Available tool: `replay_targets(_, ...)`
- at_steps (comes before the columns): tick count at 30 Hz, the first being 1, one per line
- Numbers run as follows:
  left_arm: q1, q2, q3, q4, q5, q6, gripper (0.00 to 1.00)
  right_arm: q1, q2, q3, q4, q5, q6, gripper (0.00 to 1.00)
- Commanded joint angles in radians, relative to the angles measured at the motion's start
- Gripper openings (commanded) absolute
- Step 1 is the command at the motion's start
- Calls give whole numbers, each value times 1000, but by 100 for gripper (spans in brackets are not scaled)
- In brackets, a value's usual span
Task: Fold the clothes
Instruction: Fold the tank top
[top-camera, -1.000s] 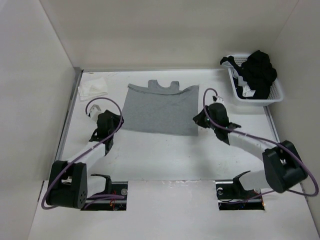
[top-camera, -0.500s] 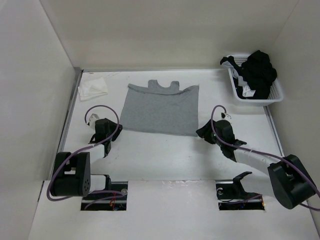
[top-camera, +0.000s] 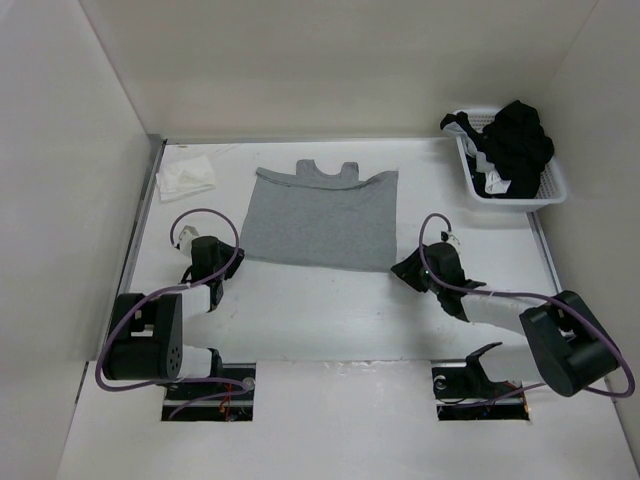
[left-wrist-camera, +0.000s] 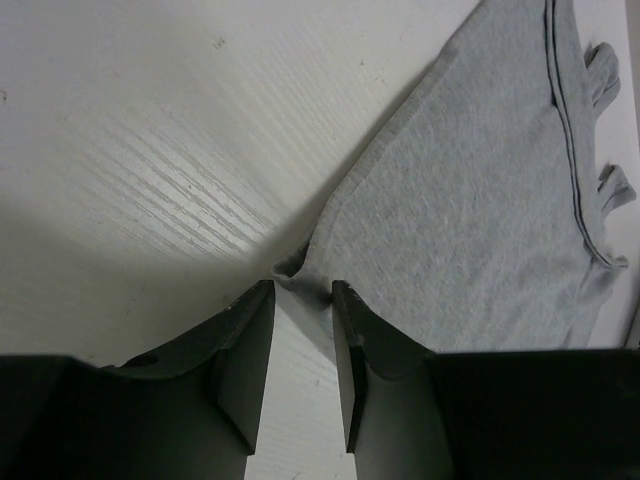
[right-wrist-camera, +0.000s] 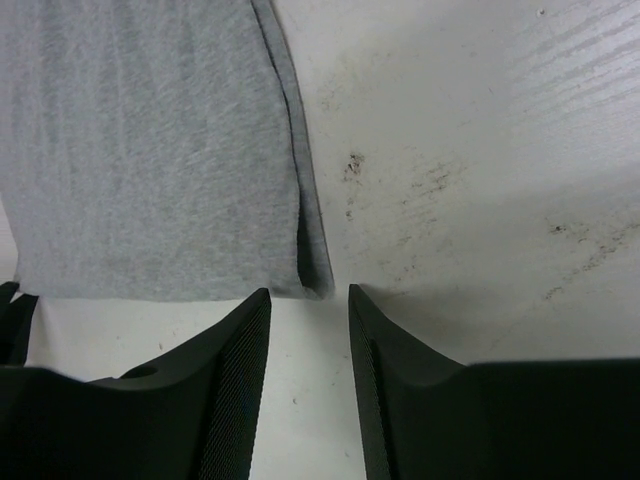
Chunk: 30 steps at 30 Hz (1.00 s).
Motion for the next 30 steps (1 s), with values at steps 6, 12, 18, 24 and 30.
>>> replay_targets(6, 1, 46, 31, -17, -17, 1, 17, -4, 6, -10, 64, -17, 42, 34)
replay_targets(12, -6, 74, 40, 5, -17, 1, 9, -6, 69, 3, 105, -27, 59, 34)
replay_targets(18, -2, 69, 37, 19, -11, -1, 4, -4, 141, 35, 147, 18, 72, 18)
replay_targets(24, -2, -16, 25, 22, -8, 7, 0, 17, 48, 30, 136, 76, 62, 0)
replay_targets(30, -14, -382, 20, -142, 7, 16, 0, 112, -358, 55, -154, 169, -47, 0)
